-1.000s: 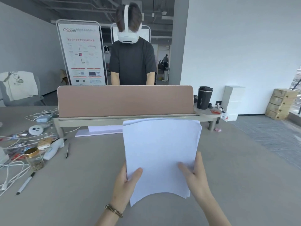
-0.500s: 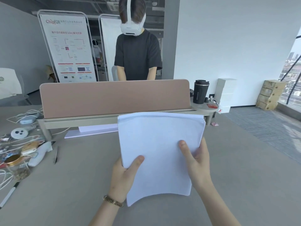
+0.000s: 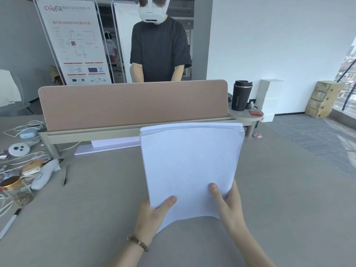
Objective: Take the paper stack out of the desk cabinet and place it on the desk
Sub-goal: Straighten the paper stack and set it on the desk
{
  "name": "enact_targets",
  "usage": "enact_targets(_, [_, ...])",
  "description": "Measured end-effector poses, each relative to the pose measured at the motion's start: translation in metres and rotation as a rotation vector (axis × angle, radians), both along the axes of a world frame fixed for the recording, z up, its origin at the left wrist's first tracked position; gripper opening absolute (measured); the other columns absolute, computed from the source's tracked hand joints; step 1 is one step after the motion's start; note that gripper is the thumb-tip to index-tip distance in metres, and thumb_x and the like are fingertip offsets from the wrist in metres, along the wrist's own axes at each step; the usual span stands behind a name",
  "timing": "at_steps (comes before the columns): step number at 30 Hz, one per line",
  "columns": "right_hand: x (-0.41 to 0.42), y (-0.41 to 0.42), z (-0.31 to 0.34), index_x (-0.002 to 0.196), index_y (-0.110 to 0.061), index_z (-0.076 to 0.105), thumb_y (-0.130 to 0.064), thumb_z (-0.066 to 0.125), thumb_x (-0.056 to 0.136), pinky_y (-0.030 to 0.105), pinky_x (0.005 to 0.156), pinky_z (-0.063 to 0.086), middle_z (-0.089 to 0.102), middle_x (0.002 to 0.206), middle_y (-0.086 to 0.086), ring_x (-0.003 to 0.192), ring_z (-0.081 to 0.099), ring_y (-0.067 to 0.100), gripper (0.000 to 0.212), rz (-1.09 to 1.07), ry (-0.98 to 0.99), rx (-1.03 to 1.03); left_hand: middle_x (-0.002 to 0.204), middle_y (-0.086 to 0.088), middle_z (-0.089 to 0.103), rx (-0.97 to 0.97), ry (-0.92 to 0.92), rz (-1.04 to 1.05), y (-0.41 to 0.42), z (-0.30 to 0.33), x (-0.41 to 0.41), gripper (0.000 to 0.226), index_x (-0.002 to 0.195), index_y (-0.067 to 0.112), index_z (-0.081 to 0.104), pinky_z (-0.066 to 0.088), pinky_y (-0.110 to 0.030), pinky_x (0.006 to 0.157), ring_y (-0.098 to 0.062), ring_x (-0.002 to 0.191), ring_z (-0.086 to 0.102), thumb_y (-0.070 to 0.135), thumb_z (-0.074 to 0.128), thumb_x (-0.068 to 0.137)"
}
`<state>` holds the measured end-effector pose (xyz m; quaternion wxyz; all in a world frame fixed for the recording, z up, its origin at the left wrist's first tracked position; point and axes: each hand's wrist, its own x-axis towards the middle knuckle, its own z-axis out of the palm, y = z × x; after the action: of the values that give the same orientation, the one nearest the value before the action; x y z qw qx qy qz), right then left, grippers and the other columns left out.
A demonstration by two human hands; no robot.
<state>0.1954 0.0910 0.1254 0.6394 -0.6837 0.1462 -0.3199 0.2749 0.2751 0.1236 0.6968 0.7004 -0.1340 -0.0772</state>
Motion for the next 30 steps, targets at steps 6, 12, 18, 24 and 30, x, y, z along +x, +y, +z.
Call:
enact_targets(6, [-0.007,0.001,-0.009,0.118,-0.058,0.044,-0.026,0.049,0.101,0.02,0.091,0.044,0.061,0.117,-0.04,0.113,0.057,-0.016,0.036,0.075,0.067,-0.049,0.082,0.028,0.076,0.072,0.079,-0.022,0.004,-0.013,-0.002,0.012,0.092,0.028,0.077,0.046,-0.017,0.083,0.014,0.074,0.068,0.025,0.078,0.081])
enact_targets(12, [-0.003,-0.007,-0.018,0.113,-0.048,0.048,-0.024,0.051,0.101,0.008,0.082,0.047,0.063,0.107,-0.044,0.104,0.058,-0.021,0.026,0.064,0.189,-0.086,0.089,0.023,0.078,0.135,0.102,-0.047,0.006,-0.017,0.006,0.015,0.095,0.027,0.077,0.052,-0.015,0.079,0.012,0.083,0.069,0.027,0.079,0.08])
enact_targets(18, [-0.006,-0.013,-0.012,0.094,-0.013,0.055,-0.042,0.062,0.092,0.041,0.074,0.058,0.072,0.087,-0.001,0.082,0.07,0.019,0.03,-0.118,0.273,-0.024,0.072,0.035,0.072,0.216,-0.06,-0.043,-0.01,-0.003,0.004,0.009,0.082,0.03,0.074,0.05,-0.009,0.063,0.009,0.074,0.068,0.022,0.073,0.086])
enact_targets(24, [-0.022,-0.056,0.001,0.086,0.001,0.05,-0.047,0.063,0.089,0.031,0.057,0.04,0.054,0.074,0.002,0.063,0.049,0.02,0.05,-0.164,0.361,-0.061,0.07,0.02,0.075,0.173,0.073,-0.107,-0.051,0.004,-0.009,0.015,0.071,0.022,0.073,0.047,-0.009,0.054,-0.004,0.066,0.068,0.025,0.072,0.086])
enact_targets(30, [-0.053,-0.114,0.013,0.1,-0.023,0.062,-0.018,0.042,0.092,0.033,0.076,0.044,0.066,0.096,-0.01,0.093,0.062,0.018,0.021,-0.136,0.468,-0.005,0.076,0.012,0.074,0.146,0.244,-0.143,-0.113,0.001,-0.022,0.015,0.074,0.019,0.074,0.049,-0.031,0.075,-0.018,0.078,0.065,0.032,0.075,0.081])
